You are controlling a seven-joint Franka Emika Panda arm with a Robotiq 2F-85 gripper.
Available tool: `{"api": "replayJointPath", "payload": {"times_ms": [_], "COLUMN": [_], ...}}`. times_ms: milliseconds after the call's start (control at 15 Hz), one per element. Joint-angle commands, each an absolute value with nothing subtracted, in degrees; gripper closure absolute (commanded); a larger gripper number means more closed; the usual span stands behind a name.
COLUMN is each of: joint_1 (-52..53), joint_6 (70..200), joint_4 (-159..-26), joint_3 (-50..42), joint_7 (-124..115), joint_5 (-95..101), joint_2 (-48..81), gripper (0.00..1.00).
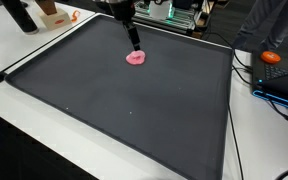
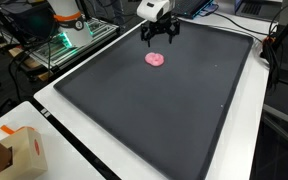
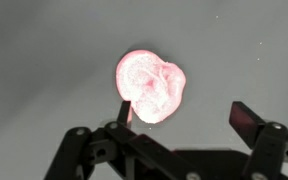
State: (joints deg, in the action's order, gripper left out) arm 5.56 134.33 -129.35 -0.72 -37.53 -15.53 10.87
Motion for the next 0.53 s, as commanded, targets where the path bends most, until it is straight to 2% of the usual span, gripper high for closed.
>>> {"api": "replayJointPath", "payload": {"times_ms": [0,467], "joint_1": [5.3,6.0], "joint_6": [136.0,140.1], "joint_4": [-131.3,-134.8], "joint_3": [0.4,1.4], "joint_7": [-36.7,-35.0], "joint_5": [-15.9,-15.2], "joint_2": [12.3,14.3], "gripper": [0.0,0.0]}}
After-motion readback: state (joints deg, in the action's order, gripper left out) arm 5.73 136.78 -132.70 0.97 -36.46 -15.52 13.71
